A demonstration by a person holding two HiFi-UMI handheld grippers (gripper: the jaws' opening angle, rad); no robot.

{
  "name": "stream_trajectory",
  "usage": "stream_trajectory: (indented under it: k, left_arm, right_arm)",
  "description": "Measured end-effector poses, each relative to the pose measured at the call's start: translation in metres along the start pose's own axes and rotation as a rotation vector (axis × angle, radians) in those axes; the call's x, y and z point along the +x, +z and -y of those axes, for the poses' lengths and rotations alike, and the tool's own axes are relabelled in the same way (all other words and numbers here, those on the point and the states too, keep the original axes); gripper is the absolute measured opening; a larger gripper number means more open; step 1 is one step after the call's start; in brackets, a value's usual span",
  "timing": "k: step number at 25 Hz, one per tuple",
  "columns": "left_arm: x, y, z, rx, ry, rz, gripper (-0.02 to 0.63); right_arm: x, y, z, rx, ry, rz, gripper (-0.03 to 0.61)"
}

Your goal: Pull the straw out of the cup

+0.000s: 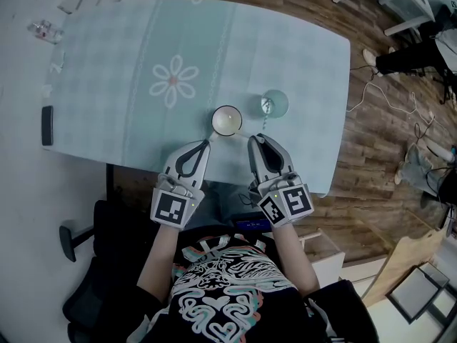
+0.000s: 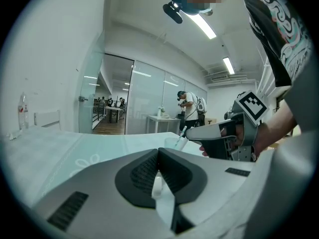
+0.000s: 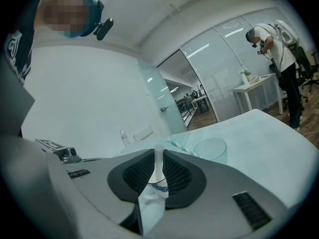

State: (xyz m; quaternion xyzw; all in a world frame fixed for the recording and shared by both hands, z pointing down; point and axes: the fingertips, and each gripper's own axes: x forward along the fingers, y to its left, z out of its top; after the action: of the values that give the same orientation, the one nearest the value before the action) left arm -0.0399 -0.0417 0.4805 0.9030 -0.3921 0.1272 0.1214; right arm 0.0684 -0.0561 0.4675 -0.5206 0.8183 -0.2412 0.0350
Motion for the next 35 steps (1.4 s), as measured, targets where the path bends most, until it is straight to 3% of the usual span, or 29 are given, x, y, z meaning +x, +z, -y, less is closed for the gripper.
stream_trajectory:
  k: [16,35]
  left_arm:
    - [-0.008,0.012,-0.010,-0.014,0.026,0.047,0.000]
    - [-0.018,0.028,-0.011,0.032,0.003,0.072,0.000]
  right_arm:
    - [0.001,0.009,-0.001,-0.053,-0.023,-0.005,0.051]
    - [-0.010,0.020,-0.008,-0.092,-0.065,0.017,0.051]
